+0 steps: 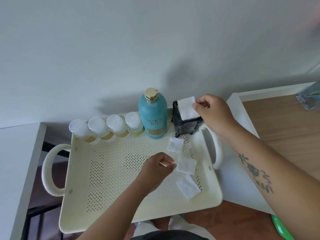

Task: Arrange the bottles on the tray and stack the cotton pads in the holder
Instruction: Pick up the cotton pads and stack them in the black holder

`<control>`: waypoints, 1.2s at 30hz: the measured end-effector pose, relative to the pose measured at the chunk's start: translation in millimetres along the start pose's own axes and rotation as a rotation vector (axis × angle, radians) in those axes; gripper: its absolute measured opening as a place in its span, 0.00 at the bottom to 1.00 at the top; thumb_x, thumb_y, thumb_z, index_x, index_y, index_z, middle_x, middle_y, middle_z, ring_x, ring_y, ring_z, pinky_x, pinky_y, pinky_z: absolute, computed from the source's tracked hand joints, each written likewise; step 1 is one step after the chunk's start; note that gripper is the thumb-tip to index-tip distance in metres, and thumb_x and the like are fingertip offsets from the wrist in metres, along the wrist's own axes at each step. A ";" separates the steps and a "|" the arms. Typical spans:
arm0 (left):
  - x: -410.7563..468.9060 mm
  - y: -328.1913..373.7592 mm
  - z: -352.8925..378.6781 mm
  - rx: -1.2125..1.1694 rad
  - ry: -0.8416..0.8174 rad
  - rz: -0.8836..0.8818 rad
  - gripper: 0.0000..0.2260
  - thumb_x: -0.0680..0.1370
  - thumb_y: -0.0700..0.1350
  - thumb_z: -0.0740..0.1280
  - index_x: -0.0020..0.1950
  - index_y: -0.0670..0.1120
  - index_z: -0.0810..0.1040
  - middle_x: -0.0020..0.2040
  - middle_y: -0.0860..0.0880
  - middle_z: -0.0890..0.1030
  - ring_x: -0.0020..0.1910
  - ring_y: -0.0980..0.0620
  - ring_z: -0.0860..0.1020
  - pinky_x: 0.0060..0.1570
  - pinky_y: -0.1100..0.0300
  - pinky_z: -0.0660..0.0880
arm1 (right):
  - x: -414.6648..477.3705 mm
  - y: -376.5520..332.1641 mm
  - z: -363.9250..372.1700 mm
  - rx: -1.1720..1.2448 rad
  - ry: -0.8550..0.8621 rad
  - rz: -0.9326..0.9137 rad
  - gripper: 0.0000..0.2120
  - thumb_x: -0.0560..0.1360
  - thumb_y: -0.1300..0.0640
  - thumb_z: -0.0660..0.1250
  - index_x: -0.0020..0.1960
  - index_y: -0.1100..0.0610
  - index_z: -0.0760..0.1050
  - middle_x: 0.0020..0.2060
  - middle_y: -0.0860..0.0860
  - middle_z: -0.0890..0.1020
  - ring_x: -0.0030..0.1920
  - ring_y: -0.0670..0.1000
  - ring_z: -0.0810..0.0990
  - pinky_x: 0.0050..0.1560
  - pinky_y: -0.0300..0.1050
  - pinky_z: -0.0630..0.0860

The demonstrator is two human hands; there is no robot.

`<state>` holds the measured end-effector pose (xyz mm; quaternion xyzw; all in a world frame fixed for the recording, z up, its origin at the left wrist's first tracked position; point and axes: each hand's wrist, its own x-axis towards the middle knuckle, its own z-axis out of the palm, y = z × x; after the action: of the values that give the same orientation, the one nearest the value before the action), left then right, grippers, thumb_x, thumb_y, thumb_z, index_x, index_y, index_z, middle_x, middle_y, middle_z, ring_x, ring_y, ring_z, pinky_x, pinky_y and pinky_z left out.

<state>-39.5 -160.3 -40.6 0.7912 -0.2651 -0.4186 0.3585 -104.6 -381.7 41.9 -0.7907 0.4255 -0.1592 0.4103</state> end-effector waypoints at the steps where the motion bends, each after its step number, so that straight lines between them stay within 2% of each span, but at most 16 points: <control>1: 0.2 -2.9 1.7 0.019 -0.003 0.000 0.04 0.74 0.51 0.71 0.48 0.54 0.80 0.45 0.56 0.82 0.37 0.62 0.79 0.36 0.73 0.72 | 0.6 -0.3 0.4 -0.014 0.004 -0.003 0.04 0.75 0.52 0.67 0.47 0.52 0.78 0.36 0.42 0.77 0.39 0.46 0.75 0.45 0.45 0.72; 5: -0.2 -13.3 14.5 0.052 -0.028 -0.007 0.05 0.73 0.51 0.73 0.46 0.52 0.80 0.43 0.57 0.82 0.36 0.65 0.77 0.35 0.75 0.71 | 0.4 -2.4 2.7 -0.072 0.022 -0.030 0.05 0.75 0.53 0.66 0.47 0.54 0.78 0.38 0.43 0.78 0.44 0.51 0.78 0.52 0.53 0.75; 8: -0.2 -18.7 25.8 0.079 -0.057 -0.015 0.05 0.72 0.50 0.73 0.44 0.51 0.80 0.41 0.56 0.82 0.37 0.64 0.78 0.34 0.74 0.72 | 1.2 -2.8 4.1 -0.088 0.029 -0.038 0.06 0.75 0.54 0.66 0.48 0.56 0.78 0.42 0.47 0.79 0.47 0.53 0.78 0.56 0.58 0.74; 13: -0.6 -20.2 39.3 0.207 -0.062 0.043 0.08 0.72 0.49 0.73 0.48 0.49 0.79 0.44 0.56 0.80 0.39 0.63 0.76 0.37 0.72 0.71 | -2.4 4.5 1.0 -0.132 0.088 -0.103 0.12 0.77 0.53 0.65 0.58 0.56 0.75 0.50 0.50 0.78 0.48 0.51 0.75 0.56 0.57 0.73; 17: 0.4 -17.8 44.0 0.283 -0.059 0.069 0.09 0.72 0.49 0.72 0.50 0.49 0.79 0.47 0.54 0.79 0.42 0.58 0.77 0.40 0.69 0.71 | -19.9 11.6 1.0 -0.259 0.187 -0.331 0.09 0.77 0.57 0.64 0.56 0.57 0.76 0.52 0.52 0.79 0.53 0.58 0.75 0.54 0.56 0.73; 20: -0.1 -16.9 46.5 0.356 -0.069 0.086 0.10 0.72 0.49 0.72 0.51 0.49 0.78 0.49 0.53 0.79 0.44 0.56 0.77 0.41 0.67 0.71 | -30.6 16.9 4.2 -0.416 0.176 -0.512 0.08 0.75 0.57 0.65 0.53 0.57 0.78 0.49 0.51 0.81 0.52 0.58 0.75 0.49 0.51 0.71; 22: -2.0 -17.4 49.7 0.415 -0.085 0.105 0.10 0.73 0.50 0.72 0.52 0.50 0.77 0.50 0.53 0.79 0.46 0.55 0.77 0.45 0.63 0.74 | -33.4 20.2 6.8 -0.484 0.162 -0.566 0.07 0.75 0.57 0.66 0.51 0.56 0.79 0.49 0.49 0.82 0.53 0.57 0.76 0.48 0.51 0.72; 30: -7.9 -21.0 51.8 0.432 -0.087 0.127 0.05 0.75 0.46 0.69 0.50 0.49 0.77 0.50 0.53 0.78 0.47 0.55 0.77 0.48 0.58 0.78 | -35.3 24.6 14.6 -0.576 0.095 -0.545 0.09 0.76 0.50 0.63 0.49 0.53 0.79 0.48 0.46 0.83 0.57 0.57 0.75 0.51 0.50 0.69; 34: -11.2 -20.7 41.8 0.343 -0.024 0.149 0.04 0.75 0.46 0.69 0.48 0.48 0.77 0.47 0.52 0.78 0.44 0.56 0.76 0.45 0.61 0.76 | -35.0 24.5 16.1 -0.575 0.091 -0.516 0.11 0.76 0.49 0.63 0.49 0.53 0.80 0.48 0.46 0.83 0.58 0.58 0.74 0.51 0.51 0.69; 36: -11.9 -17.8 33.3 0.271 0.004 0.145 0.04 0.75 0.46 0.69 0.46 0.49 0.76 0.46 0.53 0.79 0.40 0.60 0.75 0.40 0.68 0.73 | -34.5 24.5 16.6 -0.581 0.088 -0.507 0.11 0.76 0.48 0.62 0.49 0.53 0.80 0.48 0.46 0.83 0.58 0.58 0.74 0.52 0.51 0.69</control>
<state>-71.8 -152.5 -62.0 0.8119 -0.3748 -0.3504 0.2784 -128.1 -352.8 15.8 -0.9465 0.2612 -0.1620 0.0984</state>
